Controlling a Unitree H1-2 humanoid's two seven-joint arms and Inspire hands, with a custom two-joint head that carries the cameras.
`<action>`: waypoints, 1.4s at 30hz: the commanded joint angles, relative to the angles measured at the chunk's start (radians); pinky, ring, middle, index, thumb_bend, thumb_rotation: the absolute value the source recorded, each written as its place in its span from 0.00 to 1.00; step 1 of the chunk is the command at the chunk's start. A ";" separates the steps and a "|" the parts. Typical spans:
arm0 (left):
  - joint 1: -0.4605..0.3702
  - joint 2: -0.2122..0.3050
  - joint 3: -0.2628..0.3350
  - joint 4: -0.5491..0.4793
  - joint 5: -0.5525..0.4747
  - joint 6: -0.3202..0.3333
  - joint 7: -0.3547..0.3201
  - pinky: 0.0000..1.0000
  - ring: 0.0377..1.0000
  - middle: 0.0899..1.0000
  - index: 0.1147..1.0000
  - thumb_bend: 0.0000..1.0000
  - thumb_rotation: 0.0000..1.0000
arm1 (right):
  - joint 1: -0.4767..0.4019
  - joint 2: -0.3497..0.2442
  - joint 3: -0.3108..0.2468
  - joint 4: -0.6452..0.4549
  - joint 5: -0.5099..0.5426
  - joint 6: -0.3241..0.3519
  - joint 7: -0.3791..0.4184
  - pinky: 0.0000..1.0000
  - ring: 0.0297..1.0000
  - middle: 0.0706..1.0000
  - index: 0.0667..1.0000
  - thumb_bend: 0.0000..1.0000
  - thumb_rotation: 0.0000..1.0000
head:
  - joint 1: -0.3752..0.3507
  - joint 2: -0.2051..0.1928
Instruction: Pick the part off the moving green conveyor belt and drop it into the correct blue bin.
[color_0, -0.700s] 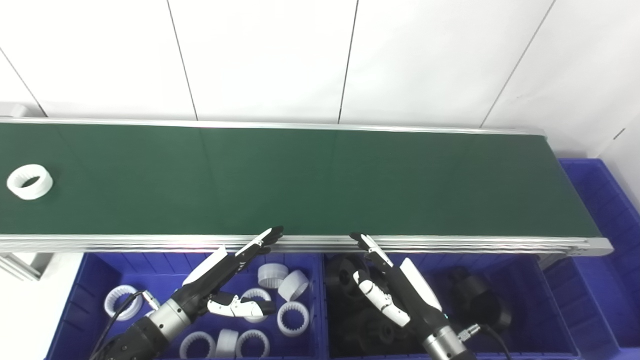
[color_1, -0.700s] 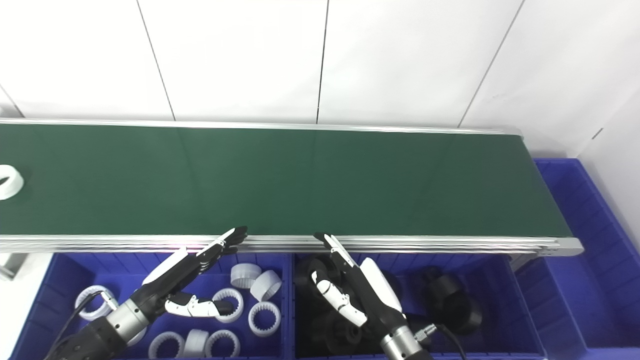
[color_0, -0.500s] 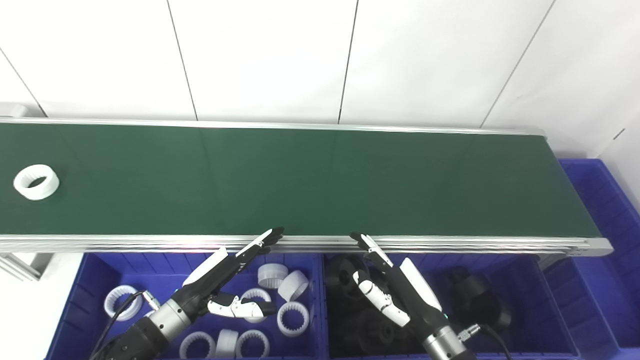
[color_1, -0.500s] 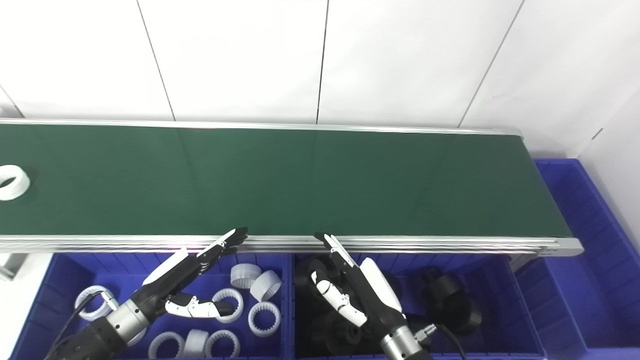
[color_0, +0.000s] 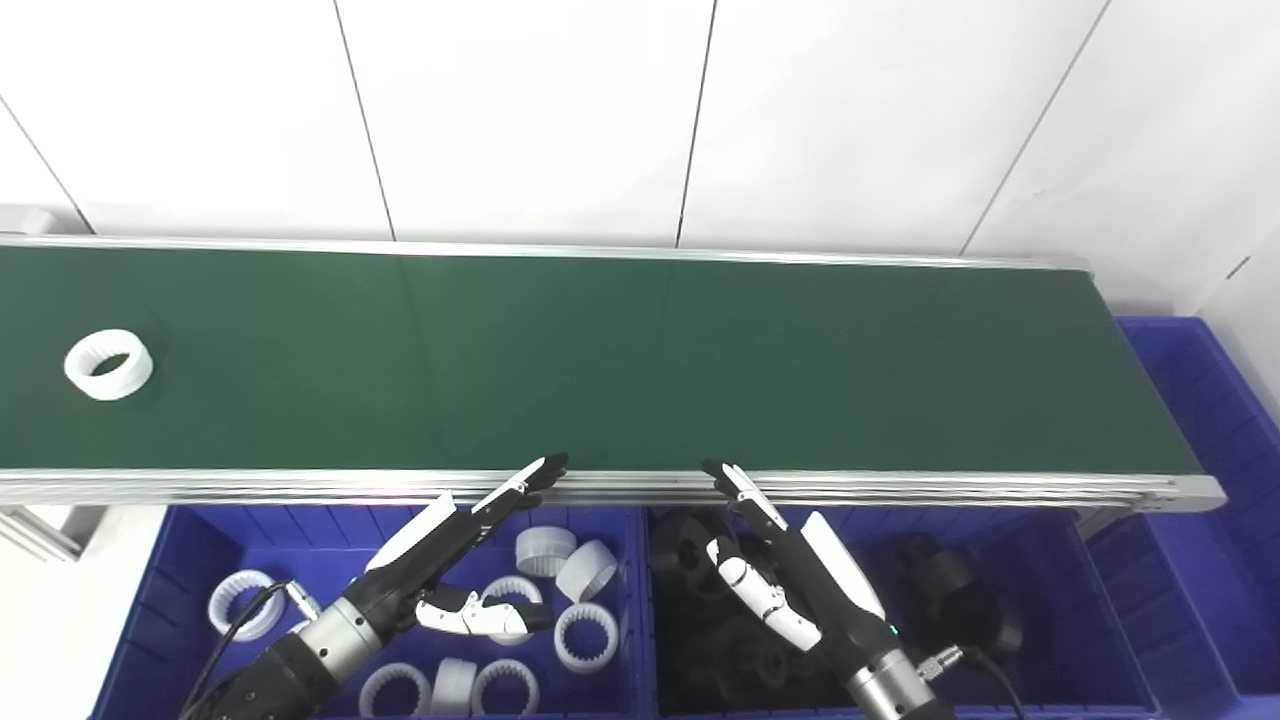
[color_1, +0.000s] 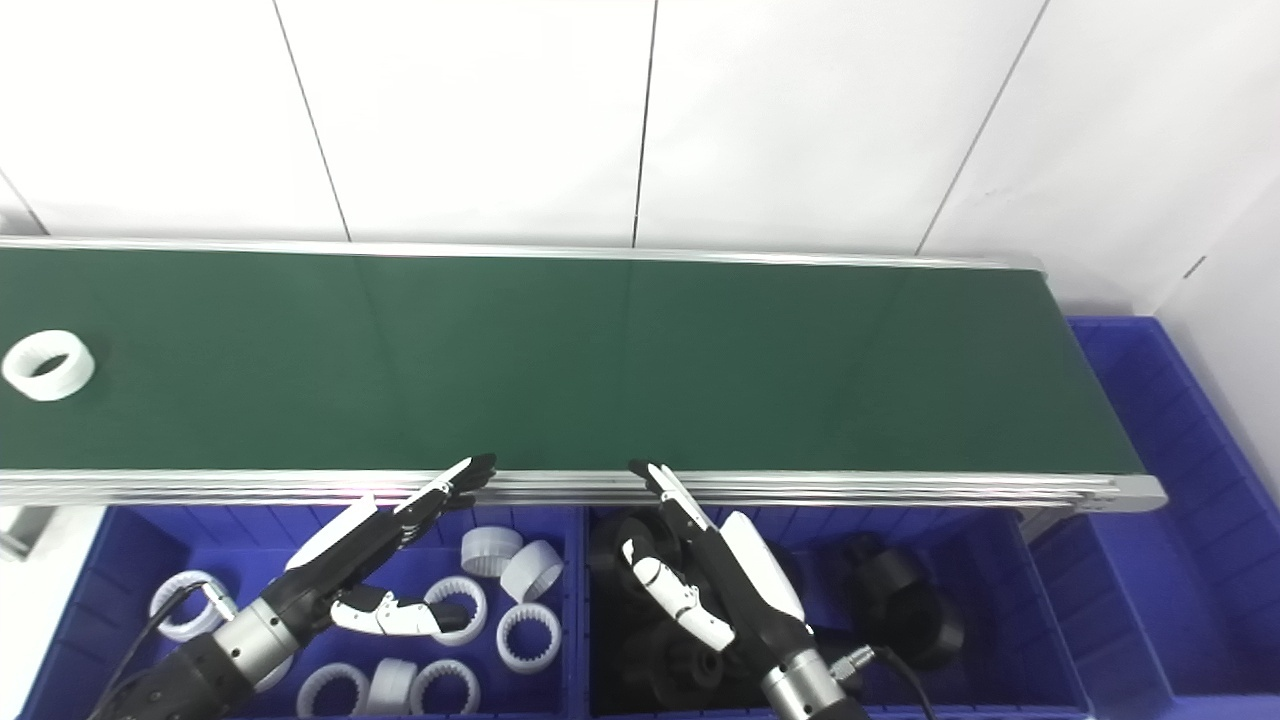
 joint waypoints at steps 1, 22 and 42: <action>-0.013 0.004 0.007 -0.031 0.003 -0.033 0.013 0.95 1.00 1.00 1.00 0.46 0.48 | -0.013 -0.004 -0.002 -0.011 0.015 -0.035 -0.010 0.90 0.95 0.99 0.96 0.33 0.95 | 0.001 0.000; 0.002 -0.042 -0.025 0.026 0.035 -0.043 0.048 0.92 0.98 1.00 1.00 0.47 0.43 | 0.019 -0.036 -0.014 -0.005 0.072 -0.077 -0.006 0.90 0.96 0.99 0.96 0.29 0.88 | 0.253 -0.141; -0.011 -0.022 -0.118 0.064 0.102 -0.044 0.164 0.91 0.98 1.00 1.00 0.54 0.47 | 0.033 -0.054 -0.022 0.106 0.077 -0.210 -0.044 0.89 0.95 0.98 0.96 0.31 0.89 | 0.327 -0.258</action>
